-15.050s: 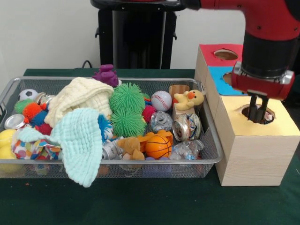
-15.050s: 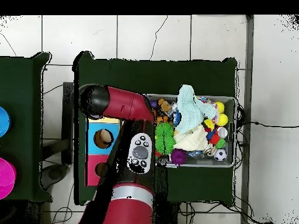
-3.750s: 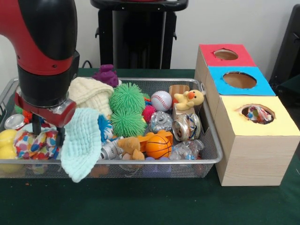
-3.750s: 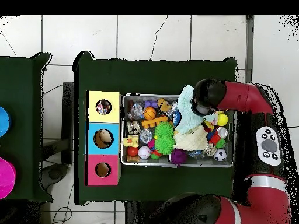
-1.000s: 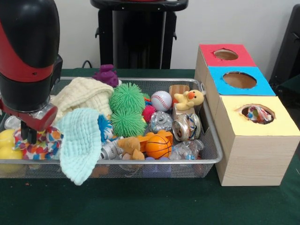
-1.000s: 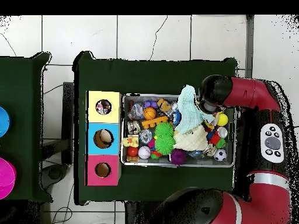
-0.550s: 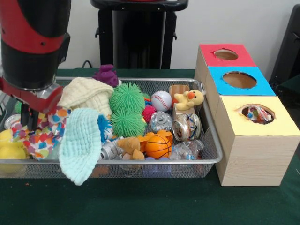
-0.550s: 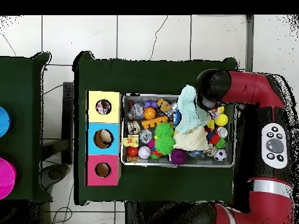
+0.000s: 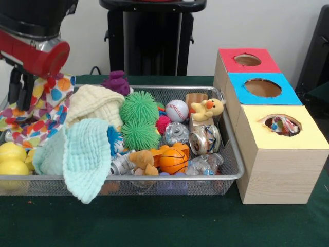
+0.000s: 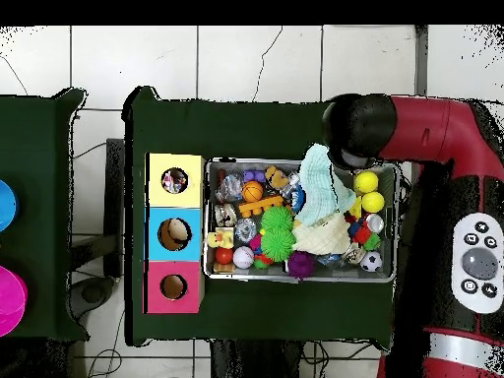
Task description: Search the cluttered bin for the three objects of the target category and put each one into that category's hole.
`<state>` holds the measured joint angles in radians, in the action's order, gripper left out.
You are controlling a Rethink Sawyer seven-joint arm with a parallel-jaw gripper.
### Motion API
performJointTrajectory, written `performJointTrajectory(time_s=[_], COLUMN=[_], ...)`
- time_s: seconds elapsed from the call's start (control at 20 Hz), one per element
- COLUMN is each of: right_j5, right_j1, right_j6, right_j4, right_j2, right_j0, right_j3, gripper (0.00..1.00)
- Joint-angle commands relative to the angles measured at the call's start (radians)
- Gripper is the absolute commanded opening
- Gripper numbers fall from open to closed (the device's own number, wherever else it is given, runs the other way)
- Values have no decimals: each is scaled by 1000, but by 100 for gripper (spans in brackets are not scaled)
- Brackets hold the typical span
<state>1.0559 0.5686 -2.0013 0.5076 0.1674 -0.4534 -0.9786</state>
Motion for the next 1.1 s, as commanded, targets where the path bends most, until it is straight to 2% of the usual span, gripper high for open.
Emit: performJointTrajectory(time_s=[0.05, 0.4, 0.6, 0.8, 1.1], right_j5=[48, 98, 159, 178, 203], right_j1=[33, 23, 10, 19, 38], right_j6=[148, 95, 84, 27, -77], right_j4=[-50, -129, -153, -186, -264], right_j2=[80, 90, 78, 57, 25], right_j0=[22, 43, 72, 98, 127], right_j3=[-82, -66, -37, -48, -106], gripper=[0, 0, 0, 0, 0])
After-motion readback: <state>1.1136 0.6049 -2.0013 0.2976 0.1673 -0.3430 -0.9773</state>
